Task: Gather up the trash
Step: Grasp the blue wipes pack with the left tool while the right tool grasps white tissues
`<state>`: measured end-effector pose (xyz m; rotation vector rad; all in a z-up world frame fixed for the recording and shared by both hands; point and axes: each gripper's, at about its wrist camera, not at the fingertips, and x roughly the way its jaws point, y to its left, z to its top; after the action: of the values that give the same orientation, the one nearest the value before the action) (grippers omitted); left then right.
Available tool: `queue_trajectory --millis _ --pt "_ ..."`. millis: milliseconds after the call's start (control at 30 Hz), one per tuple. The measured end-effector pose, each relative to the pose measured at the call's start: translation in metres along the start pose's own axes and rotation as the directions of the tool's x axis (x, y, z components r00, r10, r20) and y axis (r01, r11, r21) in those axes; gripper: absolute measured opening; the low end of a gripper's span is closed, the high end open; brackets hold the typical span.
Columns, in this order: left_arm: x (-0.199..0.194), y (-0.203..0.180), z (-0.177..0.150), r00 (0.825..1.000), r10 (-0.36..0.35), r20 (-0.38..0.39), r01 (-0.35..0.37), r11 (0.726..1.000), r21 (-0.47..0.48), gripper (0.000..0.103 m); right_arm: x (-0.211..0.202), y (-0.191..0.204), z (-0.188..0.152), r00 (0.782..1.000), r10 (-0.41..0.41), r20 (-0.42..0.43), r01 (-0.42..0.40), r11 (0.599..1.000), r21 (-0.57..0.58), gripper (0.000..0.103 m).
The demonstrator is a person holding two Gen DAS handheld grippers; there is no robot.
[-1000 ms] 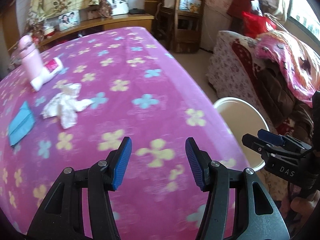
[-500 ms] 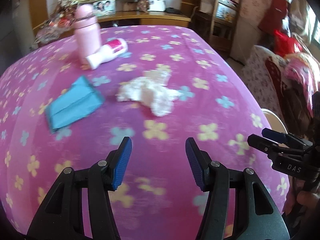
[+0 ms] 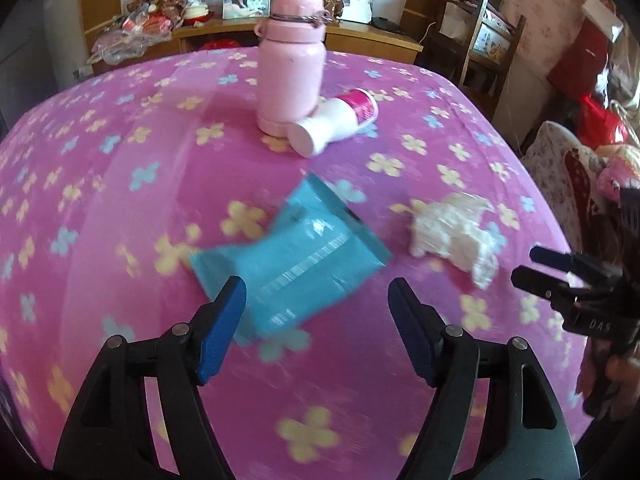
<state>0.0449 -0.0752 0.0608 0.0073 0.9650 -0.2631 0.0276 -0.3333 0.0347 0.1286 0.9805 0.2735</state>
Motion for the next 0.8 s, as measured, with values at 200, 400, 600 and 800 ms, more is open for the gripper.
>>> queue_trajectory --millis 200,400,600,800 --pt "0.025 0.014 0.012 0.999 0.009 -0.038 -0.006 0.996 0.089 0.074 0.032 0.019 0.027 1.000 0.005 -0.002 -0.005 0.999 -0.053 0.075" --pt "0.046 0.005 0.011 0.997 0.054 -0.058 -0.041 0.977 0.208 0.077 0.060 0.029 0.036 1.000 -0.004 -0.030 0.001 0.995 -0.097 0.076" --pt "0.051 0.004 0.012 0.994 0.075 -0.077 -0.058 0.978 0.203 0.076 0.064 0.036 0.037 0.999 -0.039 0.002 0.039 0.991 -0.125 0.056" --pt "0.034 -0.001 -0.004 0.992 0.099 -0.085 -0.081 0.978 0.191 0.038 0.043 0.030 0.027 1.000 -0.008 0.020 0.010 0.994 -0.107 0.024"
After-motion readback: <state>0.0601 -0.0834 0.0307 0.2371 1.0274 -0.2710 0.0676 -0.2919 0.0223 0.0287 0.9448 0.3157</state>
